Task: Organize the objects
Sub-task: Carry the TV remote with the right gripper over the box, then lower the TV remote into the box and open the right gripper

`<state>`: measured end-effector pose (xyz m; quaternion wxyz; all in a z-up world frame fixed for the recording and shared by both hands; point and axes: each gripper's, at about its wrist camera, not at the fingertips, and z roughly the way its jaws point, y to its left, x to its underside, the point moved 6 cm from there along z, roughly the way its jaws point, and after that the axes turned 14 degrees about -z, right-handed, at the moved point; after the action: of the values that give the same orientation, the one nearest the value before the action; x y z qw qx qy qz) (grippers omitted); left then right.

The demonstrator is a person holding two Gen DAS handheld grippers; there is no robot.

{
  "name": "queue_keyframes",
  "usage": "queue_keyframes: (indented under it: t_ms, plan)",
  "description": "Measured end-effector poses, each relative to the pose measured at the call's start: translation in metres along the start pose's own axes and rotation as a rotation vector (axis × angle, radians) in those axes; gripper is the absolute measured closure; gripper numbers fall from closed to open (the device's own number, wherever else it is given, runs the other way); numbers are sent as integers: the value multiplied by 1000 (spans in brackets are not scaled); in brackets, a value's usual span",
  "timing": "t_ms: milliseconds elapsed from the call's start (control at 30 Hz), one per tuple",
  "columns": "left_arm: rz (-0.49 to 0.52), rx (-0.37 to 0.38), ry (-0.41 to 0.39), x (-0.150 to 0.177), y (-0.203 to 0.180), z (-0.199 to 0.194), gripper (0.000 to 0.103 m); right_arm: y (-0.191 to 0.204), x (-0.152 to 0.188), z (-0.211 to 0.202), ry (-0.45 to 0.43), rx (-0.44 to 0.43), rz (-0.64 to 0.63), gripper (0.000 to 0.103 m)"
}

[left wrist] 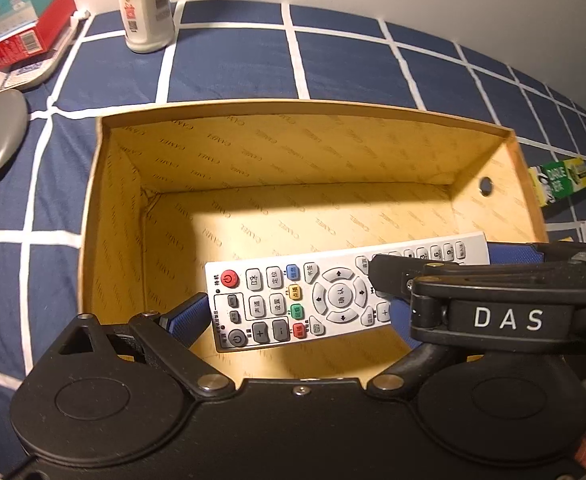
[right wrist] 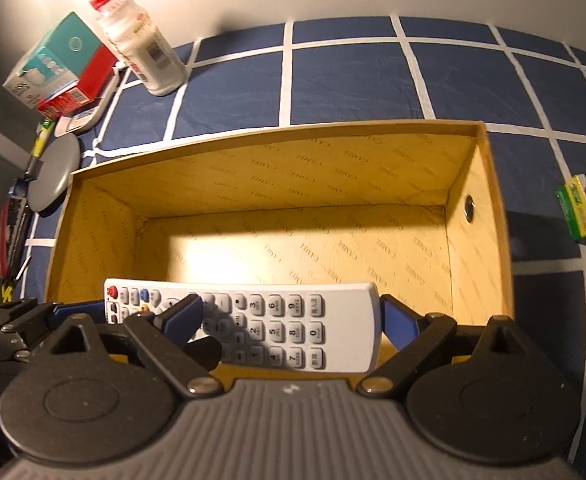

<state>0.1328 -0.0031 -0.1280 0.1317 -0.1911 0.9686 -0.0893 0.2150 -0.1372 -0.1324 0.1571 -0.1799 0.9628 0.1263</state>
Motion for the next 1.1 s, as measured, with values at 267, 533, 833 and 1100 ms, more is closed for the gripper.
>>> queue_keyframes:
  t_ms: [267,533,833,1100]
  plan:
    - [11,-6,25,-27,1,30,8,-17,-21,30,18,-4,26,10]
    - [12,-8,43,-48,3,53,8,-31,-40,54,34,-6,38,10]
    - [1,6,69,-61,7,76,8,-41,-48,77,65,7,42,10]
    - [-8,13,81,-66,10,85,10,-45,-52,85,76,2,46,10]
